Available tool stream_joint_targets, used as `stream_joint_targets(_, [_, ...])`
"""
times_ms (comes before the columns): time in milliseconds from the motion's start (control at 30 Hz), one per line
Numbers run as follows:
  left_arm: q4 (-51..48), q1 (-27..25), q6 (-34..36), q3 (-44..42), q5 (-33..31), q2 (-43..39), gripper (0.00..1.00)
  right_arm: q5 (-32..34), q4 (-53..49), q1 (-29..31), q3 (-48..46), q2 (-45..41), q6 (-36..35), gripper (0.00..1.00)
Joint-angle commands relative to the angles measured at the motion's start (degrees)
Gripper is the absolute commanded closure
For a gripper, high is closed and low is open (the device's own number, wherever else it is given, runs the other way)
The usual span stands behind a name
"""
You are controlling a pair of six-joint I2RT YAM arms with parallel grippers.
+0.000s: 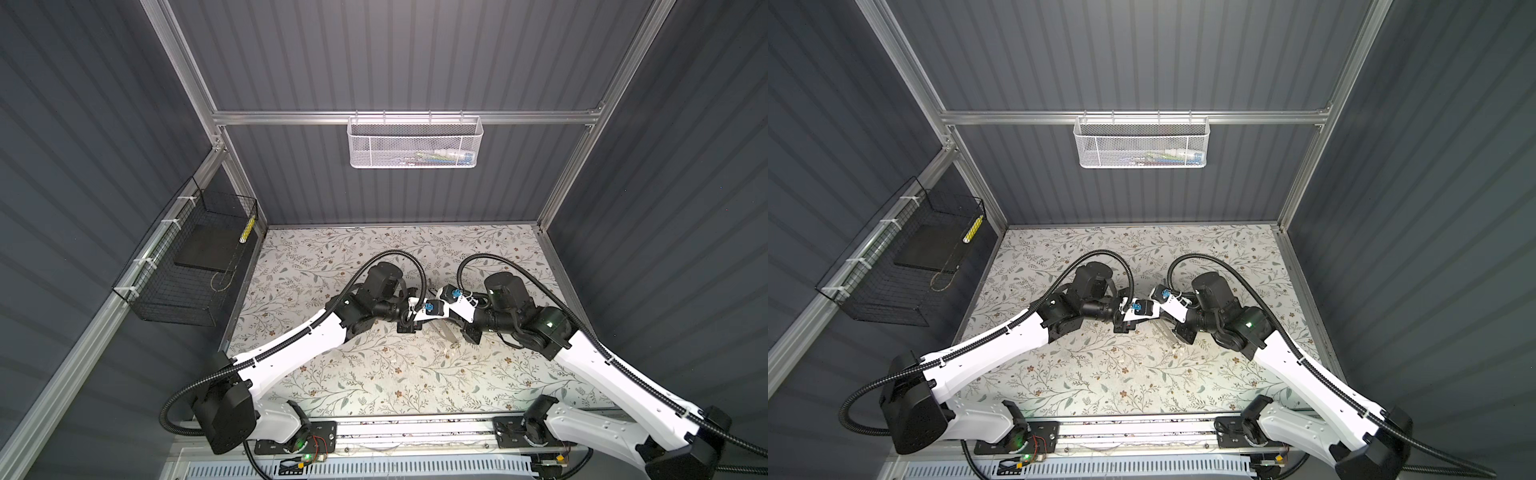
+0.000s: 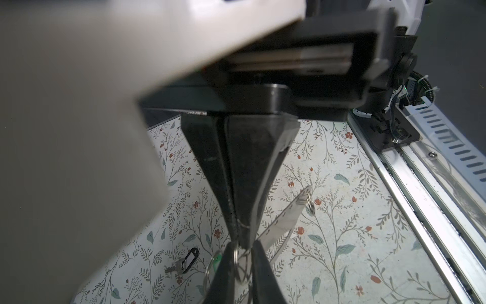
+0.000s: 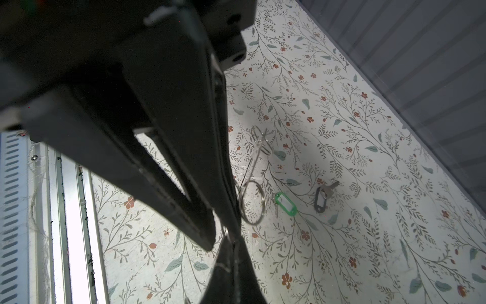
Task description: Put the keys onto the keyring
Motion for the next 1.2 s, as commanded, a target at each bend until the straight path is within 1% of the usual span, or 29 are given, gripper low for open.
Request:
stream_joint_targets(0, [-0.9,1.0,-3.1,0.9,-1.2,0.8,0.89,-3.2,2.1,1.1,-0.3,-1.5,-3.0,1.00])
stream_joint_targets(33, [-1.1,1.1,-3.1,1.0,-1.2,1.0,0.91,-3.3,2.1,1.1,-0.2,-1.5,-3.0,1.00])
stream_joint_targets(100, [-1.0,1.0,-3.2,1.2,-0.7,1.3,0.98,-3.0,2.3,1.1,-0.1,-1.4,-2.9,1.00])
stream_joint_targets(133, [-0.7,1.1,-3.5,1.2,-0.6,1.2,1.00,-2.8,2.2,1.2,-0.1,-1.4,-2.8,1.00])
stream_joint_targets(167, [-0.1,1.1,-4.3,1.0,-0.8,1.0,1.00,-0.8,2.2,1.1,-0.2,-1.4,-2.6,1.00])
stream_joint_targets(233, [2.1,1.9,-6.5,0.1,-0.1,0.5,1.00,2.2,1.8,1.1,-0.6,-1.9,-2.0,0.91])
stream_joint_targets(333, [8.1,4.2,-12.4,-2.2,2.5,-0.9,1.00,6.3,2.8,0.7,-2.7,-4.3,0.7,0.76])
stream_joint_targets(400, [10.8,4.9,-14.7,-3.3,3.0,-1.7,1.00,7.7,3.9,0.5,-4.1,-6.9,4.4,0.66])
stream_joint_targets(500, [13.2,5.0,-16.5,-4.1,2.4,-2.6,1.00,8.3,6.3,0.6,-6.2,-10.6,12.1,0.59])
stream_joint_targets(633, [15.4,4.9,-18.3,-4.7,-0.4,-3.1,1.00,8.6,9.5,0.8,-6.7,-12.6,23.4,0.58])
stream_joint_targets(700, [18.1,5.0,-20.2,-5.5,-2.5,-3.5,1.00,10.1,11.0,2.4,-6.6,-12.0,26.6,0.58])
stream_joint_targets(767, [19.6,4.8,-21.7,-5.9,-4.3,-3.6,1.00,13.7,12.3,4.4,-6.4,-11.0,27.9,0.57])
stream_joint_targets(867, [21.4,4.0,-22.6,-6.3,-7.4,-4.1,1.00,17.1,14.2,6.0,-5.7,-8.3,29.6,0.56])
stream_joint_targets(1033, [22.1,3.1,-22.7,-6.4,-8.1,-4.9,1.00,23.3,13.7,7.6,-3.4,-4.4,28.3,0.54])
stream_joint_targets(1167, [21.8,2.8,-22.8,-6.2,-7.8,-5.5,1.00,26.9,12.4,8.1,-2.6,-4.3,26.4,0.54])
